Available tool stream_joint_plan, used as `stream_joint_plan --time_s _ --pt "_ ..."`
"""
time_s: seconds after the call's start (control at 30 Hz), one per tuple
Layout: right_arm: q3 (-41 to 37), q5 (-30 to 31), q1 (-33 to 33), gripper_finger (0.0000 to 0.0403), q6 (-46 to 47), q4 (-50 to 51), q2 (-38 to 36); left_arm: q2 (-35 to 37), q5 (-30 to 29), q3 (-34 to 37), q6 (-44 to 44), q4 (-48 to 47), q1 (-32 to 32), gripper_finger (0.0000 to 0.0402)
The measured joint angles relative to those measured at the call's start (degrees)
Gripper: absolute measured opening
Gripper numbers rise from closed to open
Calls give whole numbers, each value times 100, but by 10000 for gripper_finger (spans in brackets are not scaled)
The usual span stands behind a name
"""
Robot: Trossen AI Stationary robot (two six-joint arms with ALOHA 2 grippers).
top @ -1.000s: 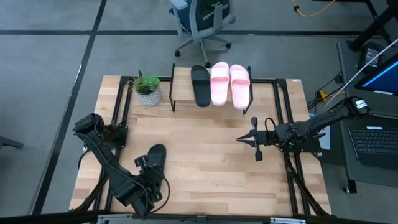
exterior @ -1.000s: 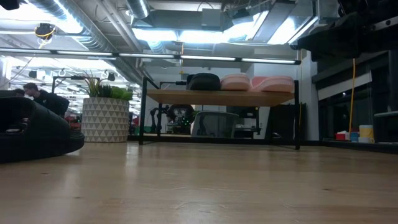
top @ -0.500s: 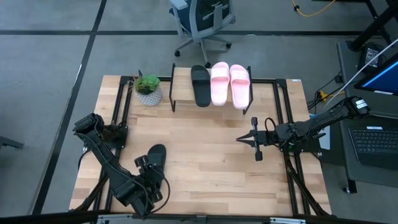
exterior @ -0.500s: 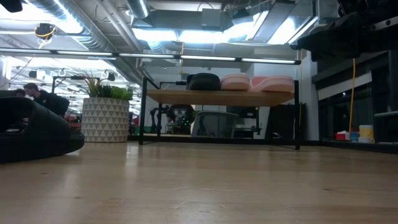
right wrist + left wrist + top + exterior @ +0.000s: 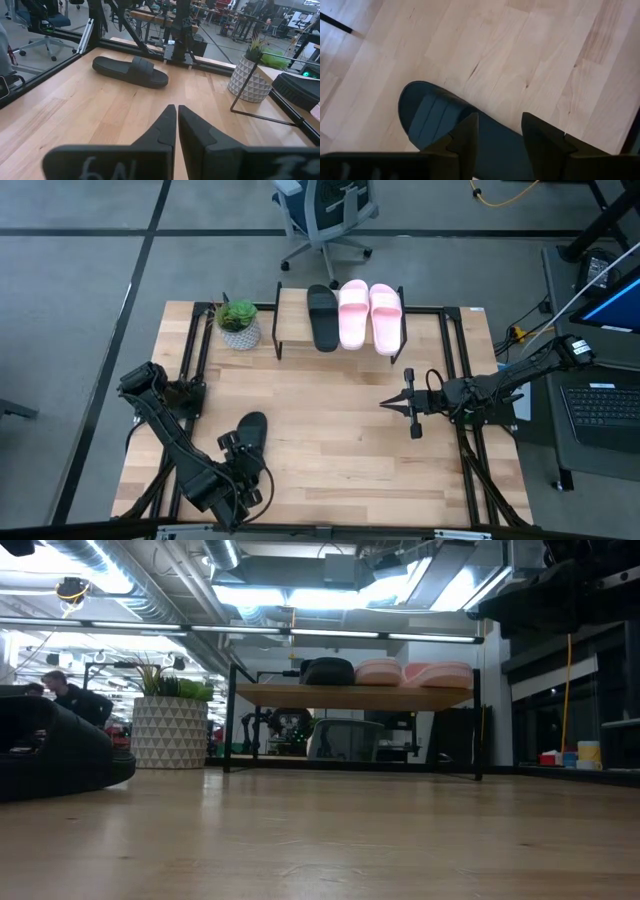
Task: Pick and place slides into the shelf
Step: Put the black slide on the shelf
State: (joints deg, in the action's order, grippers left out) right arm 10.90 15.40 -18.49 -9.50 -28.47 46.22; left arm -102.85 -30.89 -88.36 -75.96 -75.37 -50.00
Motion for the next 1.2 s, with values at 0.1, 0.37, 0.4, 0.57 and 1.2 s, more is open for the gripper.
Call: stream_joint_plan --time_s 0.1,0.37,0.4,0.57,1.2 --pt "1 0 0 21 0 0 0 0 1 0 1 0 0 142" --pt "2 0 0 21 0 0 0 0 4 0 2 0 0 142" --pt "2 0 -1 21 0 0 0 0 7 0 2 0 0 142" --pt "2 0 -1 21 0 0 0 0 10 0 2 0 0 142" --pt "2 0 1 21 0 0 1 4 189 312 -4 -61 0 142"
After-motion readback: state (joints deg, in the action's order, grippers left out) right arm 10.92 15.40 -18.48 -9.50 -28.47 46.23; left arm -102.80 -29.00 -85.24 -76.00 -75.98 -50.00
